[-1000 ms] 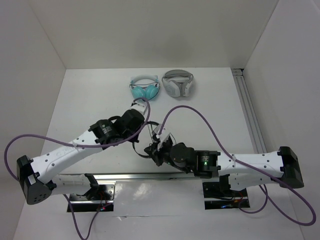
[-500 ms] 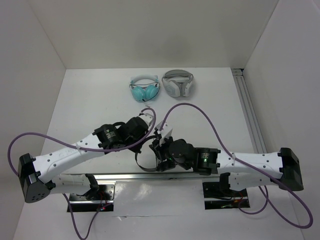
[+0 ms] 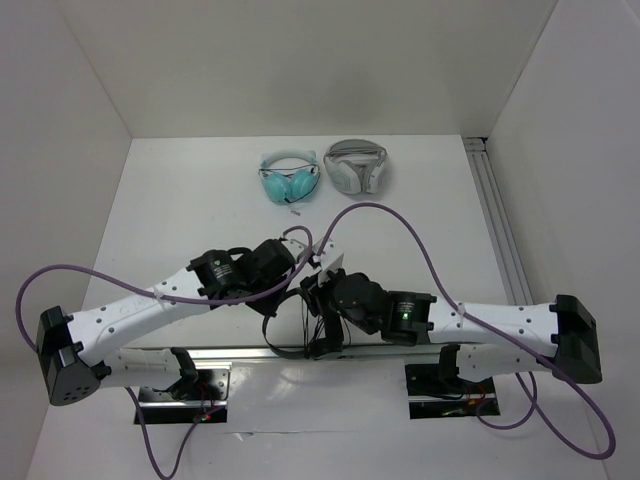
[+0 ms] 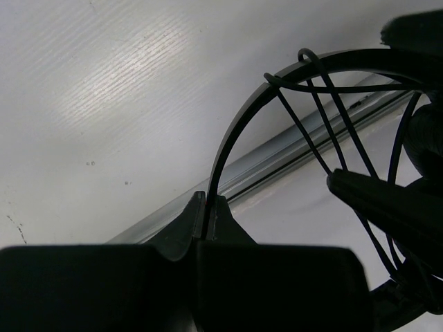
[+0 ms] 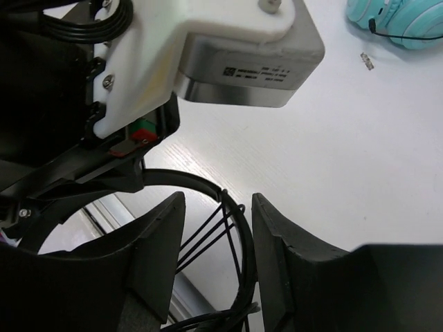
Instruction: Wrap the headphones
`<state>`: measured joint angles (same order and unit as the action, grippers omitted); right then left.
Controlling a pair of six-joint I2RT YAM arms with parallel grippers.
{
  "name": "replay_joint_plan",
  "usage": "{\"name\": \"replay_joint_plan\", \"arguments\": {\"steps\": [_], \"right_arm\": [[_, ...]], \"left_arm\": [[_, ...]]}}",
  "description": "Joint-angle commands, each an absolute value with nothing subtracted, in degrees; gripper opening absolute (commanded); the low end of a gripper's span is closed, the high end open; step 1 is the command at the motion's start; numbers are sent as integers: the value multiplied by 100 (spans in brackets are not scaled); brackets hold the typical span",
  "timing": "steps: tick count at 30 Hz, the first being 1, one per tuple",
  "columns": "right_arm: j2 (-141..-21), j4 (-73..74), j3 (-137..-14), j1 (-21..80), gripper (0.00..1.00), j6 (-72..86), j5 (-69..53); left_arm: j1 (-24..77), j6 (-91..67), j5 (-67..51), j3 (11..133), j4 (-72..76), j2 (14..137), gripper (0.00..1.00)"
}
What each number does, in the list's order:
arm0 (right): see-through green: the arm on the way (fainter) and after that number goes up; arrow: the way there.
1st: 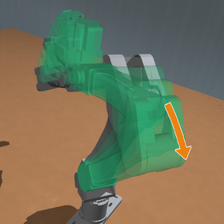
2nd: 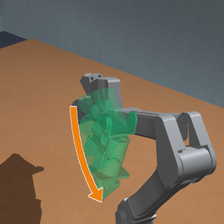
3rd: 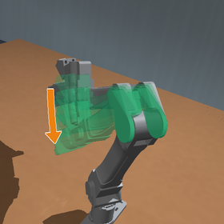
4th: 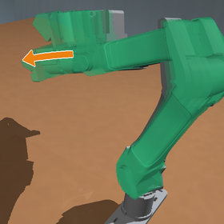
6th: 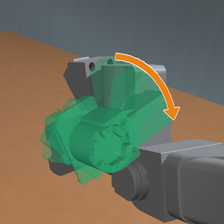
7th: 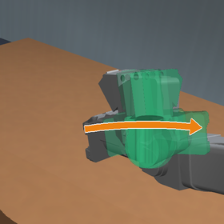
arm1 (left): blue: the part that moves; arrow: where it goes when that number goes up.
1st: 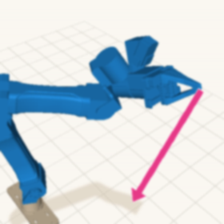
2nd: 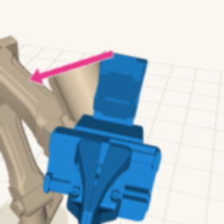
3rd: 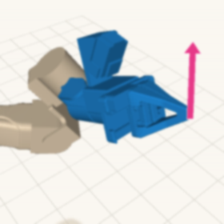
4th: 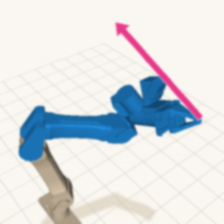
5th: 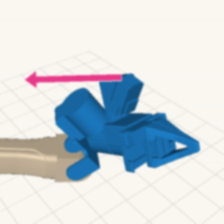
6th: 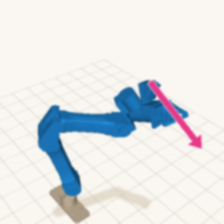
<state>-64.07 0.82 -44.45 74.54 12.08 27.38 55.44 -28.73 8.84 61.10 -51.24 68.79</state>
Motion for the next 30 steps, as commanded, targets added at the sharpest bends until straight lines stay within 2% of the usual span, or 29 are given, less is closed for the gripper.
{"name": "replay_joint_plan", "arguments": {"steps": [1,6,8,12,13,14,15,23,30], "right_arm": [[-6469,-105,-4430,7356,51,1151,2725],[-6311,-158,-4430,7356,55,1151,2786],[-6118,-1,-4430,7356,61,1151,3049],[-5731,350,-4491,7356,85,1204,3374],[-5661,473,-4543,7356,85,1265,3575],[-5530,605,-4622,7356,95,1344,3673],[-5459,841,-4623,7356,100,1345,3743],[-4624,1502,-4685,7356,100,1871,4096],[-4430,2179,-4921,7356,100,2476,4472]], "left_arm": [[5572,-2883,624,6056,-5027,6855,0],[5493,-2935,685,5995,-4975,6908,0],[5371,-2996,747,5994,-4922,6908,0],[5229,-3103,957,6055,-4816,7022,0],[5160,-3181,1019,6056,-4816,7022,0],[5063,-3182,1089,6108,-4764,7022,0],[5010,-3243,1090,6108,-4711,7022,0],[4562,-3673,1512,6275,-4386,7180,0],[4438,-3832,1714,6415,-3841,7628,0]]}}
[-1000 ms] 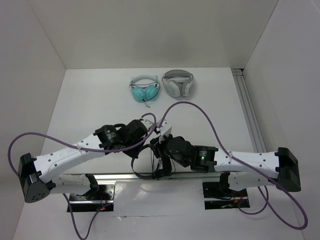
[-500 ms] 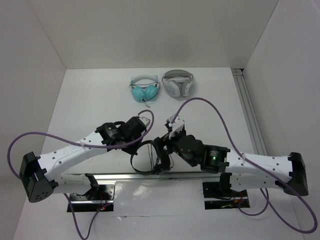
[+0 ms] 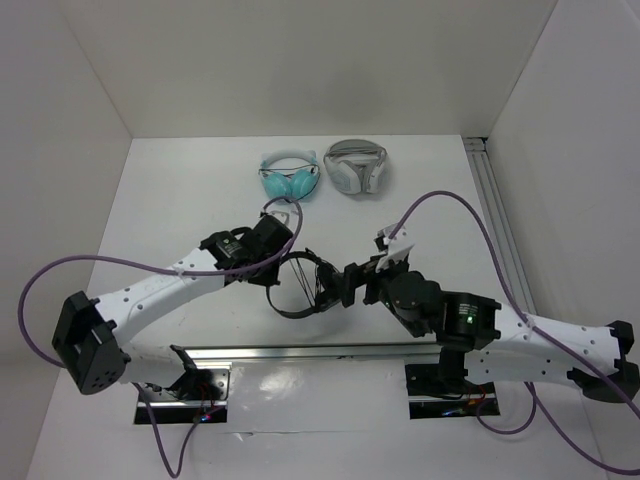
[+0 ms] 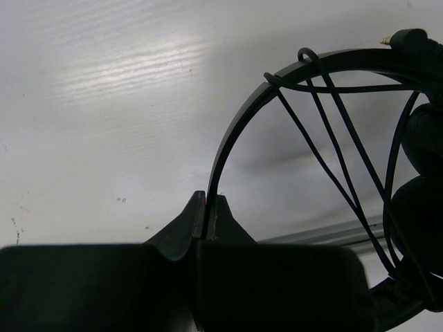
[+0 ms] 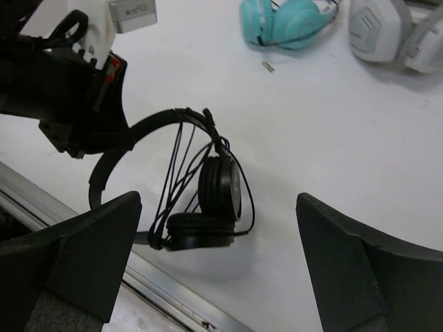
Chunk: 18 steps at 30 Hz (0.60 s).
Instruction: Wrap the headphones
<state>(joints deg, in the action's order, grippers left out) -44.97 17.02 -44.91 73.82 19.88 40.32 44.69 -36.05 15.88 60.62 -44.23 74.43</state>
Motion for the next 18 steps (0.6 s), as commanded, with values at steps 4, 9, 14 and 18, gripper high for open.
{"name": "replay_joint_plan", "arguments": {"steps": [4,9,14,18], "right_arm": [[-4377,3065,-5702,7356,100,2847,4974],[-4272,3506,-6213,7356,100,2848,5106],[-4149,3753,-6337,7356,100,2900,5221],[-4148,3814,-6389,7356,100,2953,5160]], "left_arm": [[4438,-3832,1714,6933,-3613,8374,0],[4438,-3771,1372,7531,-3340,9103,0],[4509,-3718,1143,8636,-3199,10132,0],[4720,-3718,1073,9824,-3199,11265,0]]}}
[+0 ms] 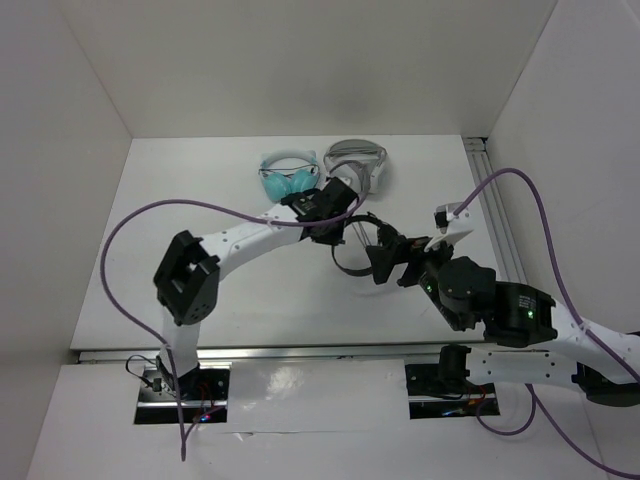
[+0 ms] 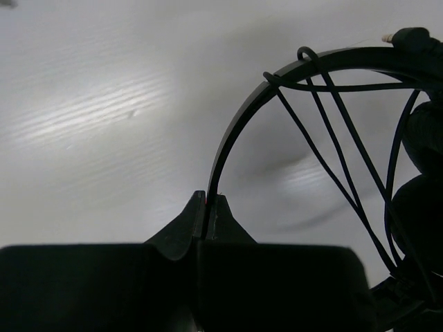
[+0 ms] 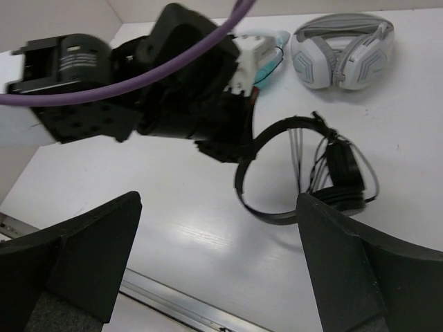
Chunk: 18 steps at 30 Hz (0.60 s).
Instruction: Wrap the headphones
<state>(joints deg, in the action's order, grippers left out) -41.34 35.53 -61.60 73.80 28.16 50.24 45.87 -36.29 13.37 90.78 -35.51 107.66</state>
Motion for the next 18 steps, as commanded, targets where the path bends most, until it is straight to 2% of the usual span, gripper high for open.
{"name": "replay_joint_plan", "arguments": {"steps": [1,9,12,18], "right_arm": [[-4148,3884,-6390,7356,100,2953,5159],[-4096,4060,-6495,7356,100,2953,5159],[-4043,4061,-6495,7356,100,2953,5090],[-4043,4113,-6495,7356,100,2953,5028]], "left_arm": [[4720,-3770,959,10061,-3199,11476,0],[4825,-4113,879,12584,-3437,13427,0],[4825,-4306,1028,13102,-3411,13754,0],[4825,-4640,528,13395,-2901,14299,0]]}}
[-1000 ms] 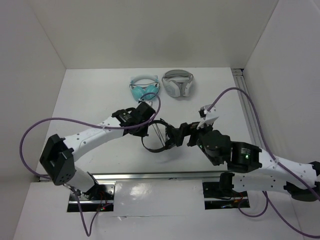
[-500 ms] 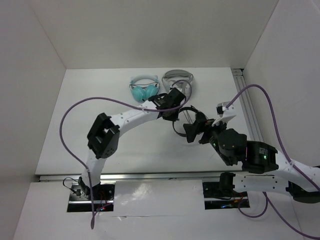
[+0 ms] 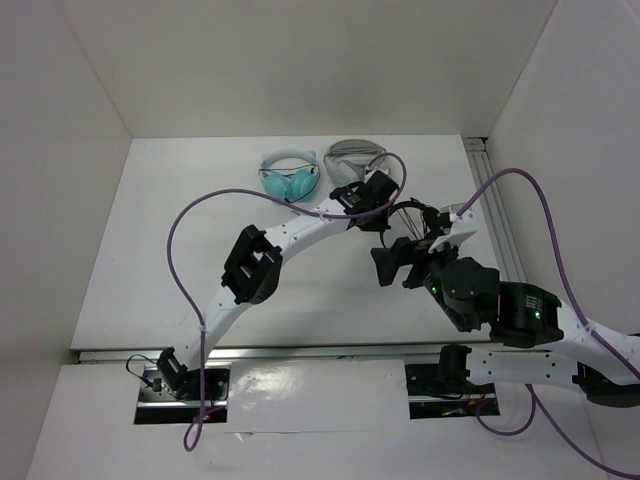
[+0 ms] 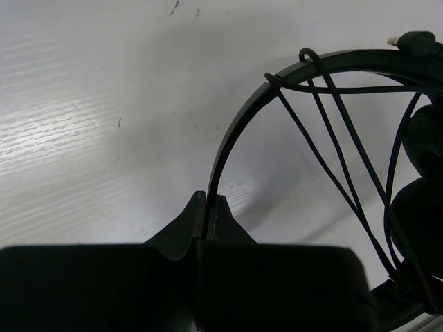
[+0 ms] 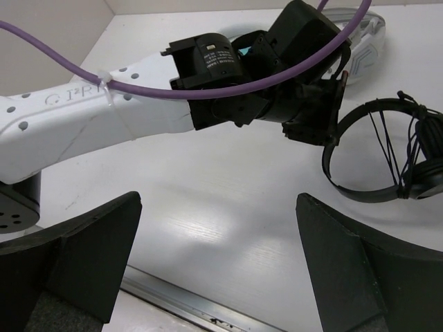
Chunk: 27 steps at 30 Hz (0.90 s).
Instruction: Wrap the headphones
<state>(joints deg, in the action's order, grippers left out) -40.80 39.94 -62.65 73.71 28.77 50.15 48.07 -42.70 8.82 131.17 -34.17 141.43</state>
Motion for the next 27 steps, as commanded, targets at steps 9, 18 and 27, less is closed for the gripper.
{"name": "replay_joint_plan", "arguments": {"steps": [9,18,27], "right_arm": [[-3859,4166,-6329,7356,100,3058,4843],[-3806,4113,-6100,7304,100,3111,4790],[-3753,3999,-5933,7304,100,3111,4668]], "left_arm": [[4975,-4518,53,13702,-2215,14862,0],[5282,-4245,-211,13378,-1995,14924,4],[5282,-4315,-158,12578,-1942,14467,40]]}}
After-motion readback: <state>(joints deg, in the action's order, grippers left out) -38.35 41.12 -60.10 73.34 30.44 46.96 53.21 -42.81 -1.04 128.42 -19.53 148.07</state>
